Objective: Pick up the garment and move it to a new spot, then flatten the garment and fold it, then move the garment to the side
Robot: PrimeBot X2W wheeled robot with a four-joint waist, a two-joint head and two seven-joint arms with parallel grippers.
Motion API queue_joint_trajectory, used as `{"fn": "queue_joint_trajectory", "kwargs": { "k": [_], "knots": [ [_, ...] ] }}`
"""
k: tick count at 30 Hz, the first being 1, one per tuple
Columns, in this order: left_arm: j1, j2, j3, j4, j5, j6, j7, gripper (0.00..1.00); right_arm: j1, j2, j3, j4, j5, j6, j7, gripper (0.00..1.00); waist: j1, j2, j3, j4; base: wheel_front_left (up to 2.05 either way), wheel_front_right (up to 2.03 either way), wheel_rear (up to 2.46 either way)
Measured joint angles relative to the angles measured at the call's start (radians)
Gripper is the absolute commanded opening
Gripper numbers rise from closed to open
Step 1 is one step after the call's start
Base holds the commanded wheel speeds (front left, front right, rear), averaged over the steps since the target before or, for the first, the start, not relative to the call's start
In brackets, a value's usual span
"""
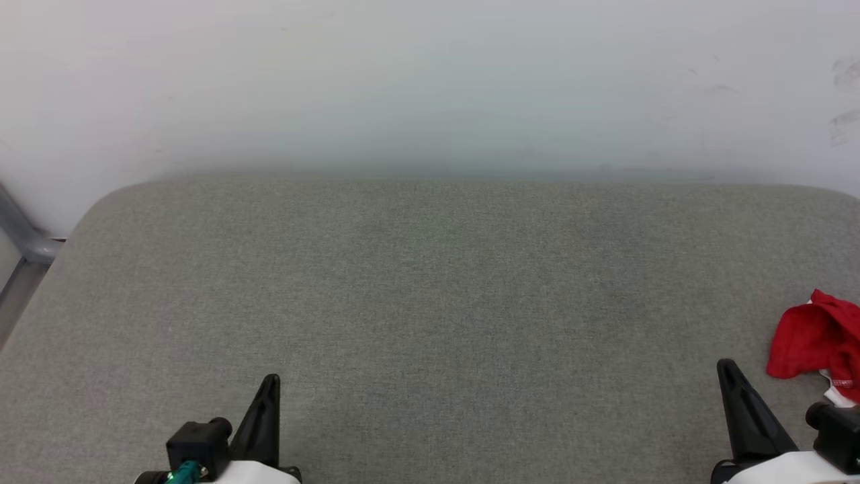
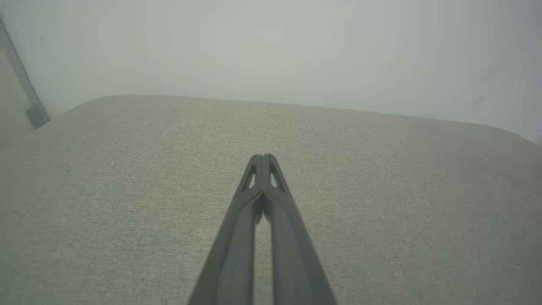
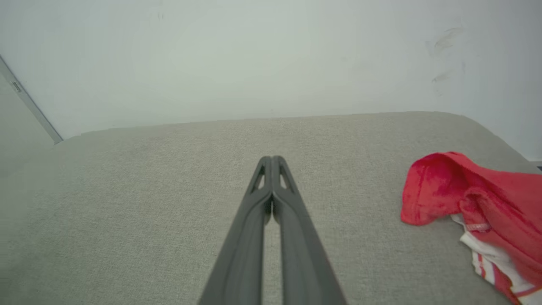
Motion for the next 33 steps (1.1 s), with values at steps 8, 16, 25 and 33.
{"fn": "queue_joint_trajectory", "kwargs": {
  "k": [8, 16, 25, 33],
  "knots": [
    [-0.009, -0.012, 0.028, 0.008, -0.147, -0.016, 0.038, 0.00, -0.023, -0.001, 0.005, 0.045, 0.159, 0.000, 0.000, 0.00, 0.0000, 0.0000, 0.003, -0.003, 0.00, 0.00, 0.00],
    [-0.026, -0.022, 0.053, 0.014, -0.281, -0.027, 0.073, 0.00, -0.052, -0.003, 0.007, 0.086, 0.305, 0.000, 0.001, 0.00, 0.0000, 0.0000, 0.005, -0.006, 0.00, 0.00, 0.00],
    [-0.044, -0.029, 0.080, 0.021, -0.417, -0.043, 0.108, 0.00, -0.084, -0.006, 0.010, 0.128, 0.449, 0.000, 0.006, 0.00, 0.0000, 0.0000, 0.008, -0.009, 0.00, 0.00, 0.00],
    [-0.057, -0.035, 0.100, 0.026, -0.528, -0.052, 0.137, 0.00, -0.107, -0.007, 0.011, 0.162, 0.567, 0.000, 0.009, 0.00, 0.0000, 0.0000, 0.011, -0.012, 0.00, 0.00, 0.00]
  ]
}}
